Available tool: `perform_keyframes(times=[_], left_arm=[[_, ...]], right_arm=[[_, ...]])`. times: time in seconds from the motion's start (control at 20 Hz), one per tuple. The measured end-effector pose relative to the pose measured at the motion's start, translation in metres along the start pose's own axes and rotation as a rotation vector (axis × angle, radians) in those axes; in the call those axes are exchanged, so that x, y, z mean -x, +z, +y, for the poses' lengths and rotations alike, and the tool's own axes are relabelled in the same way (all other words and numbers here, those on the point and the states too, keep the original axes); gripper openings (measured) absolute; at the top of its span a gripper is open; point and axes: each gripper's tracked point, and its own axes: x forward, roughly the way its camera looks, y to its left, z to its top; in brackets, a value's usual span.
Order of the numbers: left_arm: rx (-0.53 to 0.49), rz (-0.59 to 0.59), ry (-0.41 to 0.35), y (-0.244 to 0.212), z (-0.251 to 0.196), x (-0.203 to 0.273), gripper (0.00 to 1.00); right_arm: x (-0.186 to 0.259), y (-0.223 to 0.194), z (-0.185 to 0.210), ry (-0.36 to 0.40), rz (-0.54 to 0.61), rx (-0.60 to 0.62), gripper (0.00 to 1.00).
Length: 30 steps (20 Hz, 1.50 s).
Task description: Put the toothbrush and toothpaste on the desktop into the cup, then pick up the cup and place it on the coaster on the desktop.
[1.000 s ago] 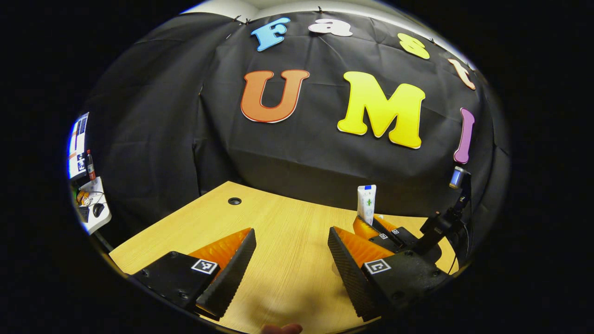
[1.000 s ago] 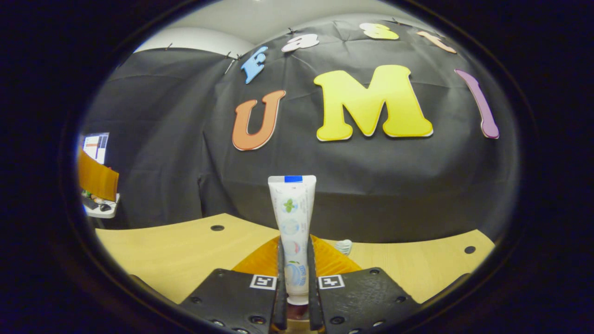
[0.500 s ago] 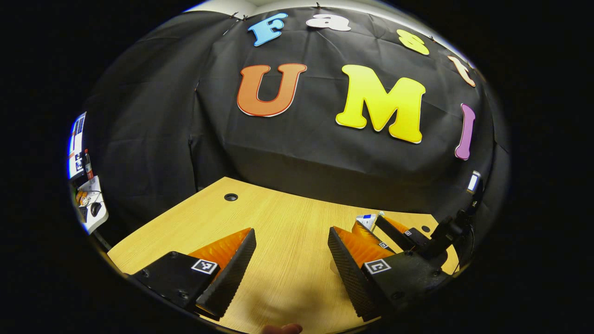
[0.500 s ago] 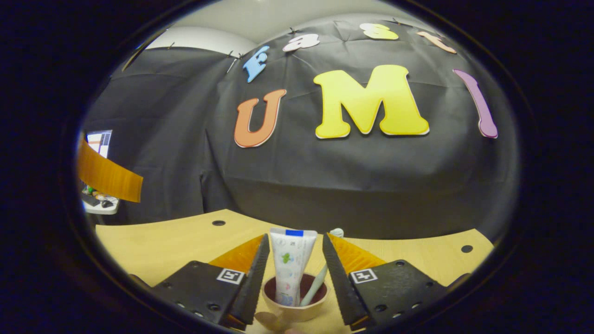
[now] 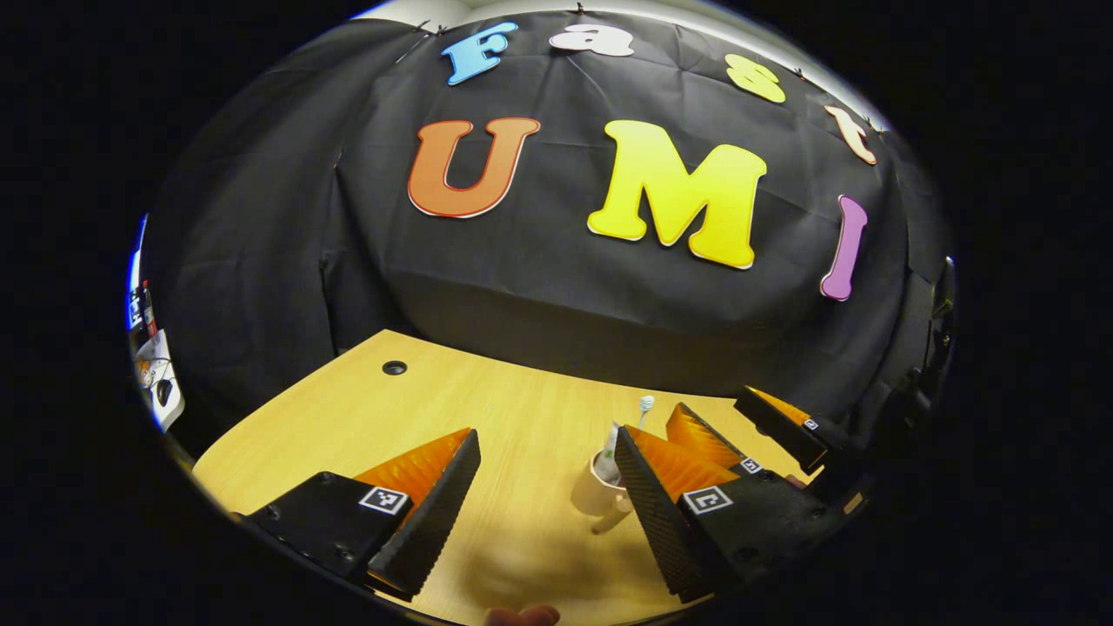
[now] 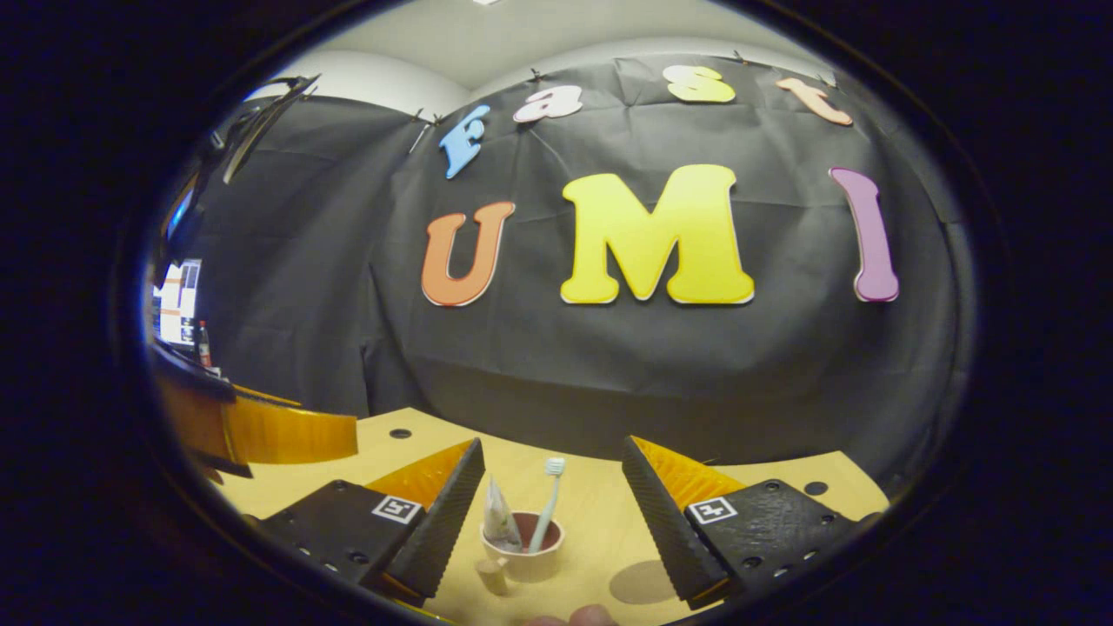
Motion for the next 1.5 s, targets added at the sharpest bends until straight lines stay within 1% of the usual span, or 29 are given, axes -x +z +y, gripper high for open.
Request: perform_keyframes(times=[0.05,0.1,0.25,0.35,0.45,0.5,0.55,0.65,0.75,0.85,0.95,1.2,1.5], left_arm=[[-0.003,0.019,-0.031,-0.002,-0.009,0.000,0.98],[-0.011,0.049,-0.062,-0.005,-0.018,-0.001,0.99],[-0.051,0.172,-0.116,-0.022,-0.033,-0.006,0.98],[-0.040,0.261,-0.148,-0.034,-0.044,-0.010,0.99],[0.011,0.365,-0.184,-0.046,-0.056,-0.012,0.98],[0.027,0.422,-0.186,-0.054,-0.059,-0.014,0.99],[0.036,0.484,-0.178,-0.061,-0.059,-0.018,0.99],[0.035,0.600,-0.161,-0.075,-0.059,-0.026,0.99],[0.029,0.682,-0.153,-0.087,-0.061,-0.035,0.99],[0.010,0.757,-0.141,-0.099,-0.065,-0.045,0.99],[-0.019,0.824,-0.132,-0.110,-0.068,-0.053,0.99],[-0.047,0.934,-0.121,-0.127,-0.078,-0.065,1.00],[-0.057,1.004,-0.102,-0.134,-0.086,-0.070,0.99]], right_arm=[[0.011,0.005,-0.011,-0.024,0.017,-0.005,0.97],[0.024,0.011,-0.020,-0.044,0.033,-0.009,0.95],[0.059,0.030,-0.050,-0.104,0.060,0.004,0.95],[0.081,0.044,-0.069,-0.140,0.066,0.022,0.95],[0.099,0.052,-0.085,-0.169,0.091,0.013,0.95],[0.108,0.054,-0.088,-0.162,0.110,-0.010,0.97],[0.117,0.057,-0.090,-0.154,0.125,-0.021,0.95],[0.132,0.066,-0.098,-0.159,0.138,-0.006,0.95],[0.142,0.073,-0.105,-0.170,0.134,0.022,0.95],[0.149,0.076,-0.108,-0.172,0.136,0.017,0.95],[0.153,0.068,-0.111,-0.171,0.159,0.003,0.95],[0.157,0.056,-0.121,-0.180,0.198,-0.014,0.95],[0.159,0.044,-0.137,-0.198,0.234,-0.021,0.95]])
